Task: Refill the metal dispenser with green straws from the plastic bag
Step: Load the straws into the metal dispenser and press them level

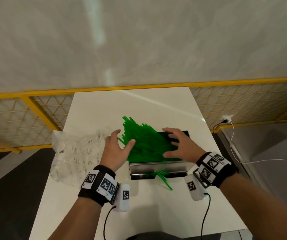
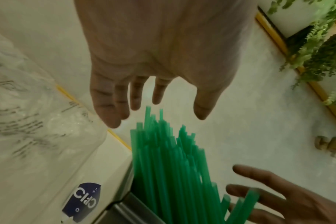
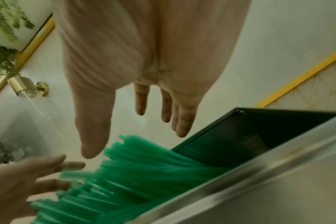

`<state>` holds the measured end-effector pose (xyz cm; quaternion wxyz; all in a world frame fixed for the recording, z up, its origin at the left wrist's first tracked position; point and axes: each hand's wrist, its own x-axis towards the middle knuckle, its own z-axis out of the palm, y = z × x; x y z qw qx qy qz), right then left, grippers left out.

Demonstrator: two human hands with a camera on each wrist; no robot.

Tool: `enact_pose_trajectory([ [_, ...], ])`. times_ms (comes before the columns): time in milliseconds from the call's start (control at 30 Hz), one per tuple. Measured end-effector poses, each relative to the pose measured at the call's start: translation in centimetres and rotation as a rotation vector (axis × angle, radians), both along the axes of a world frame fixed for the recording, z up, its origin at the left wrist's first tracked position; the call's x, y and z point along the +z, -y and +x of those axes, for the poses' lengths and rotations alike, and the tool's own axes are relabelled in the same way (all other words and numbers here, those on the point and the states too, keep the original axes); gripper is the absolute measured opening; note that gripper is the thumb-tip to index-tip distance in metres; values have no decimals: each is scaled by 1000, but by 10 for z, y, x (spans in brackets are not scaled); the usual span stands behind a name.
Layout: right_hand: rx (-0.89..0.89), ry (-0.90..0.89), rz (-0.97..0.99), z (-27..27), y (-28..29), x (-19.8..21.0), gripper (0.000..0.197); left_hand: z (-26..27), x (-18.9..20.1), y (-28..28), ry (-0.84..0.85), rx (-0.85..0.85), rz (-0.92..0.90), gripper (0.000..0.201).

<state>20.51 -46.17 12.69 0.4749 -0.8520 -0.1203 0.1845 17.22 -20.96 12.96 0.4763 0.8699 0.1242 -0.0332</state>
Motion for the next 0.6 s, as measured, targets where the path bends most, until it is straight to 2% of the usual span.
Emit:
enact_pose_trajectory([
  [100,127,33,-187,-4,16,-8,83,-3,-1,-1,-36,-36,-76,73],
  [167,256,28,-351,-8,14,-19,83,-7,-6,6,-91,-183,-61,74],
  [233,260,28,-392,-10,5,-30,72,-10,-11,14,-99,-279,-33,75],
  [333,220,104,-442,-7,-9,-41,63,-7,-16,19,-104,-233,-70,67],
  [500,176,87,-449,-2,-18,-46,71,0,-13,30,-116,-144,-254,61],
  [600,140,76,-436,-1,-20,-43,75,5,-15,38,-105,-76,-356,48],
])
